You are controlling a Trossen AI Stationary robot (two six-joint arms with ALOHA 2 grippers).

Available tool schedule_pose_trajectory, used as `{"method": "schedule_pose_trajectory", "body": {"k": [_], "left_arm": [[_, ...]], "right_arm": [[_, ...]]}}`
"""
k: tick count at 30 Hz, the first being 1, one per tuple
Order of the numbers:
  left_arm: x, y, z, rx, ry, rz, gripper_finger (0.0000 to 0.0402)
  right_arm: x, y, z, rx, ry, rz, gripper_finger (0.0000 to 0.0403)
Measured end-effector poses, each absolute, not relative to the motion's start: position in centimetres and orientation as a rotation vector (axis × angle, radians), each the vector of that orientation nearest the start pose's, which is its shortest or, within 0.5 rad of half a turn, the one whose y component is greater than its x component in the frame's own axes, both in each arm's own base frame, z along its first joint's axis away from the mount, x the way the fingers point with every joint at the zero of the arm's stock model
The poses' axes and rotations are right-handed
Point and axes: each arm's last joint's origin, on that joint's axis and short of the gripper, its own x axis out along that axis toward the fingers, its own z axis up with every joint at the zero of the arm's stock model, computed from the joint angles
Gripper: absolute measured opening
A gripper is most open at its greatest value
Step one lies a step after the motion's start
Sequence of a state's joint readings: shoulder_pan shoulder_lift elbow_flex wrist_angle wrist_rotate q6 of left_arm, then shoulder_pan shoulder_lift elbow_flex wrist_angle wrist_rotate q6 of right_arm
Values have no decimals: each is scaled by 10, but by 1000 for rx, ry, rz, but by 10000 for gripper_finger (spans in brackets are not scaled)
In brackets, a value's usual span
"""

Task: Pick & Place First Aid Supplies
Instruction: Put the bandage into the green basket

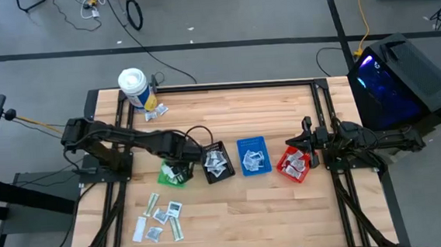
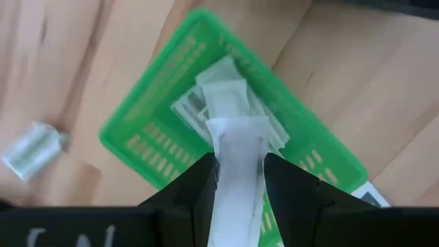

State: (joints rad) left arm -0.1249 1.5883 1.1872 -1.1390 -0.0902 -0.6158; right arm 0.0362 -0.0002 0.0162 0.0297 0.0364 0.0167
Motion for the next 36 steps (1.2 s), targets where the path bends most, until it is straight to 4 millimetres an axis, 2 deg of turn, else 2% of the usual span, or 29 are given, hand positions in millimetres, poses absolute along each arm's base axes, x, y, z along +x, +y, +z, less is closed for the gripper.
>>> {"method": "schedule_pose_trajectory", "body": {"k": [7, 13, 19, 32, 36], "left_arm": [[270, -32, 215, -455, 1461, 562, 133], [272, -32, 215, -497, 1433, 579, 133], [272, -32, 215, -632, 1389, 704, 133], [273, -30, 215, -579, 1350, 748, 134], [273, -30, 215, -576, 1351, 747, 156]], "right_arm": [[97, 2, 172, 19, -46, 0, 23], [97, 2, 172, 18, -46, 0, 23], [97, 2, 172, 18, -46, 0, 23], [97, 2, 172, 18, -46, 0, 23], [97, 2, 172, 19, -46, 0, 23]]}}
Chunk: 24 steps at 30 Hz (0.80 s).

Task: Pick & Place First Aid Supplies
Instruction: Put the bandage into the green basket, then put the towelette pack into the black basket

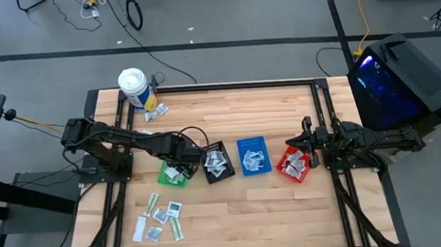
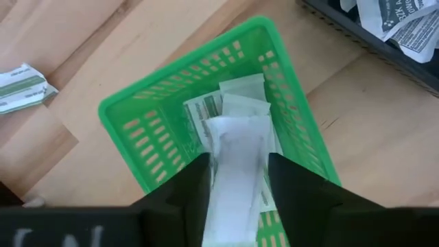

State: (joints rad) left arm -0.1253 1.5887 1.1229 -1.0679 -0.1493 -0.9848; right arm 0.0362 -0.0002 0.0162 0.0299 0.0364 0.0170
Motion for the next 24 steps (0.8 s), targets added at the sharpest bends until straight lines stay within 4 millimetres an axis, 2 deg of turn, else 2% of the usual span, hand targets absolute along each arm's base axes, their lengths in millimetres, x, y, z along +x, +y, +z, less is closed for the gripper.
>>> {"method": "schedule_pose_trajectory", "body": {"k": [7, 11, 18, 24], "left_arm": [[273, -31, 215, -538, 1354, 729, 241], [272, -35, 215, -457, 1407, 616, 274], [262, -50, 226, -375, 1452, 476, 284], [247, -67, 239, -194, 1457, 272, 284]], "right_arm": [[97, 2, 172, 18, -46, 0, 23], [97, 2, 172, 19, -46, 0, 23], [97, 2, 172, 18, -46, 0, 23], [97, 2, 172, 18, -46, 1, 23]]}}
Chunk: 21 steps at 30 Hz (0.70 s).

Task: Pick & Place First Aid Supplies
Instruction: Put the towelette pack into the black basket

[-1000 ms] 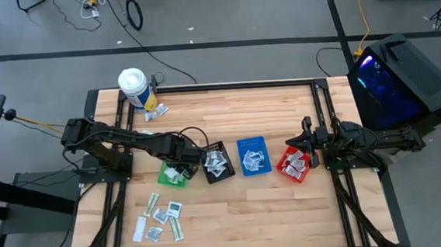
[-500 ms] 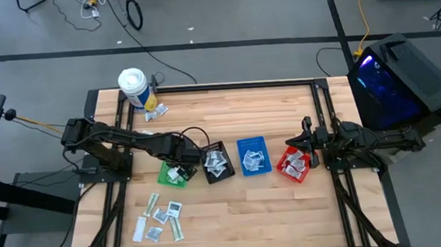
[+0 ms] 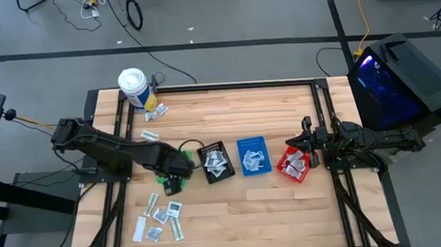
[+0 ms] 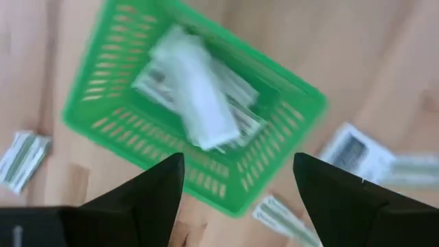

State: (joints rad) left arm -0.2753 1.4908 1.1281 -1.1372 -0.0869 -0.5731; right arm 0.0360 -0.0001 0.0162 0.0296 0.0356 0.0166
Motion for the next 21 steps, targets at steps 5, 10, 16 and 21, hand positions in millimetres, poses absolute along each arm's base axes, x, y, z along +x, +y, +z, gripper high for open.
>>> {"method": "schedule_pose_trajectory", "body": {"k": [5, 10, 16, 21], "left_arm": [[237, -81, 249, -80, 1448, 90, 284], [227, -107, 249, 120, 1445, -117, 284], [218, -133, 249, 250, 1394, -283, 287], [217, -142, 246, 230, 1357, -313, 323]], "right_arm": [[97, 2, 172, 19, -45, 0, 23], [97, 2, 172, 18, -45, 0, 23], [97, 2, 172, 19, -45, 0, 23], [97, 2, 172, 18, -45, 0, 23]]}}
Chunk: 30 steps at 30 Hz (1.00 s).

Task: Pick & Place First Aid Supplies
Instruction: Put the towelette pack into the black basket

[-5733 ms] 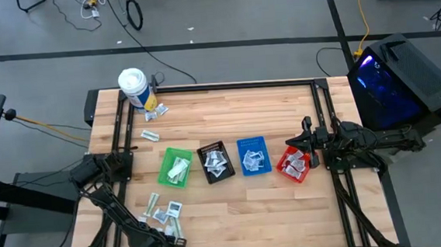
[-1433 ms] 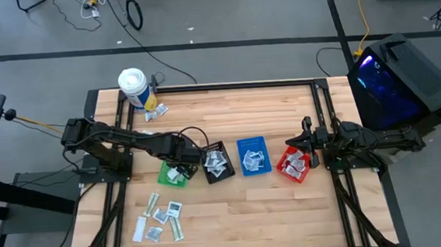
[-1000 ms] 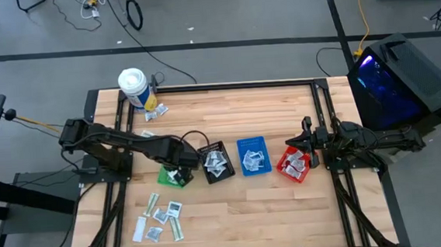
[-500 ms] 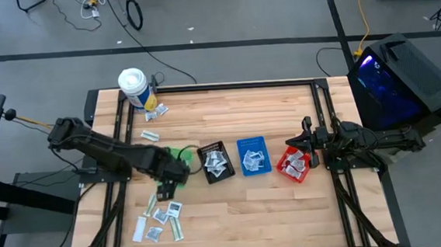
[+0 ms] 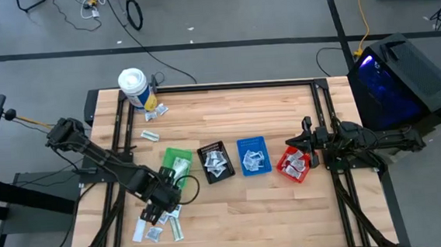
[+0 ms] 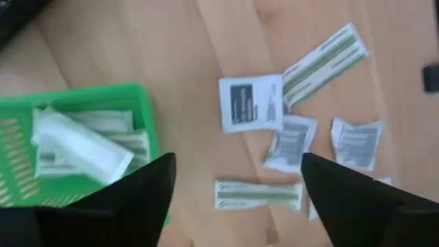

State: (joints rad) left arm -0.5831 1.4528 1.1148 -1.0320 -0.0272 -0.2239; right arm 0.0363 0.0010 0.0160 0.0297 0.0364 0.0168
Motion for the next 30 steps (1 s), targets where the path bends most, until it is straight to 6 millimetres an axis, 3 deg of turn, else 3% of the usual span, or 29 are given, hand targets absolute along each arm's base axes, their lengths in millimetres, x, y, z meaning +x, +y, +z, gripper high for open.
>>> {"method": "schedule_pose_trajectory", "body": {"k": [7, 19, 30], "left_arm": [[220, -146, 230, 151, 1317, -323, 395], [234, -157, 205, 147, 1341, -342, 375], [242, -172, 189, 125, 1331, -397, 398]], "right_arm": [[97, 2, 172, 18, -45, 0, 23], [97, 2, 172, 19, -45, 0, 23], [97, 2, 172, 19, -44, 0, 23]]}}
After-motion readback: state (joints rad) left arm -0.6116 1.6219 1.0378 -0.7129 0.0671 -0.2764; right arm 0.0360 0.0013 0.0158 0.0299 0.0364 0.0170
